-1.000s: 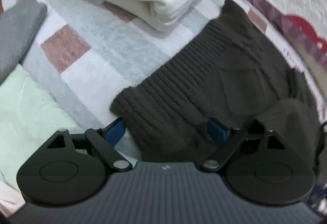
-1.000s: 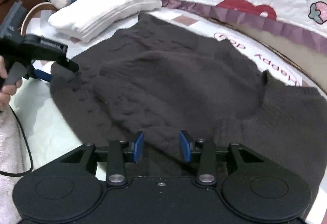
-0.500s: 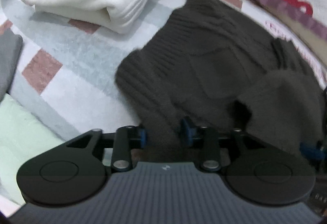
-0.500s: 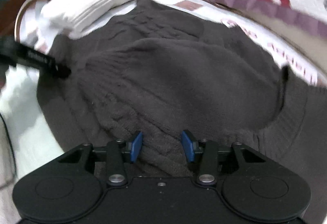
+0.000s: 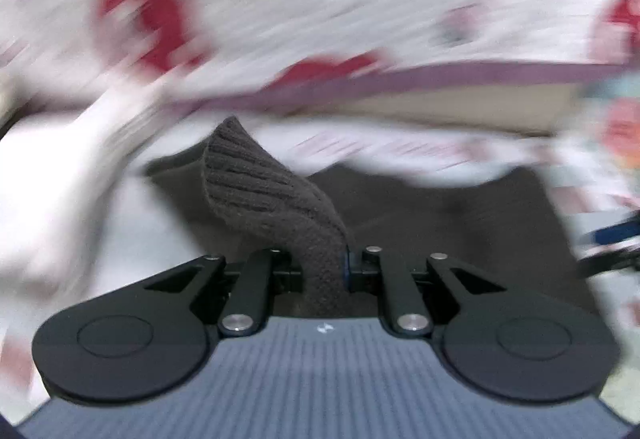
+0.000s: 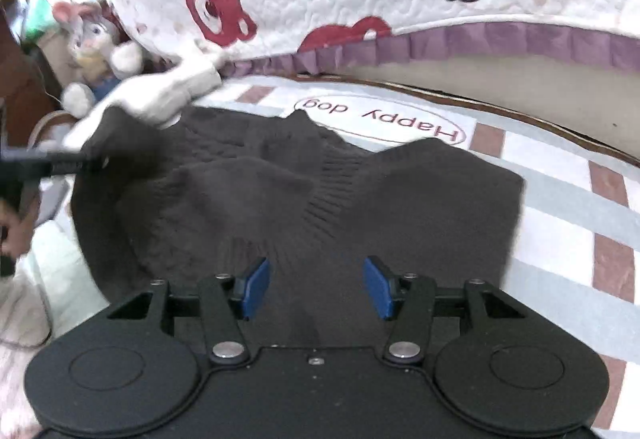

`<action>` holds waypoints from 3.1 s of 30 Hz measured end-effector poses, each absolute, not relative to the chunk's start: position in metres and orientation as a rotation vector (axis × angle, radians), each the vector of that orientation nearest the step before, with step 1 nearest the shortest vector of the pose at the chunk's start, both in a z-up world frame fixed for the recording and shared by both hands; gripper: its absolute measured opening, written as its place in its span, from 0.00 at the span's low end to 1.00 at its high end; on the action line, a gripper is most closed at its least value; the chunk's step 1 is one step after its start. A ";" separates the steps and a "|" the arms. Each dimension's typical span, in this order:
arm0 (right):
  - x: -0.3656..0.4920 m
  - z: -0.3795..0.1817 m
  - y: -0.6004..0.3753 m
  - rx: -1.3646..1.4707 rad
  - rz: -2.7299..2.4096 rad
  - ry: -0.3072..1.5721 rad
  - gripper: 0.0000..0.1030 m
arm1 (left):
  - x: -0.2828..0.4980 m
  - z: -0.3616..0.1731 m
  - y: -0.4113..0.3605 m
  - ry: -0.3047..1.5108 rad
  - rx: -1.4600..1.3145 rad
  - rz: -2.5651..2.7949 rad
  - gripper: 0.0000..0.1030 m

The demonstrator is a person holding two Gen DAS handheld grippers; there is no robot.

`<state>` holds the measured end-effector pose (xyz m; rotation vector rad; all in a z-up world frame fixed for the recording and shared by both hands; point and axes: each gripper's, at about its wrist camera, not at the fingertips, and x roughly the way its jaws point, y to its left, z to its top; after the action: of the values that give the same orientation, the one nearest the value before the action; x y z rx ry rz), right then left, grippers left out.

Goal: Fold clothes

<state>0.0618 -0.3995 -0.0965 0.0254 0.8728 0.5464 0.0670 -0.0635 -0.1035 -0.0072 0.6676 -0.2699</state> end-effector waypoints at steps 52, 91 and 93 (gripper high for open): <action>-0.045 -0.167 -0.381 0.016 0.655 0.965 0.53 | 0.052 -0.216 -0.218 1.087 -0.148 -0.969 0.23; -0.002 -0.150 -0.485 0.778 0.299 0.862 0.09 | 0.084 -0.188 -0.117 0.914 0.023 -0.489 0.36; -0.010 -0.147 -0.479 0.683 0.269 0.908 0.10 | 0.081 -0.199 -0.114 0.933 -0.001 -0.448 0.40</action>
<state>-0.0102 -0.4787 -0.1467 0.6825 0.9077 0.2694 0.0814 -0.1137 -0.1986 -0.0009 0.9330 -0.4480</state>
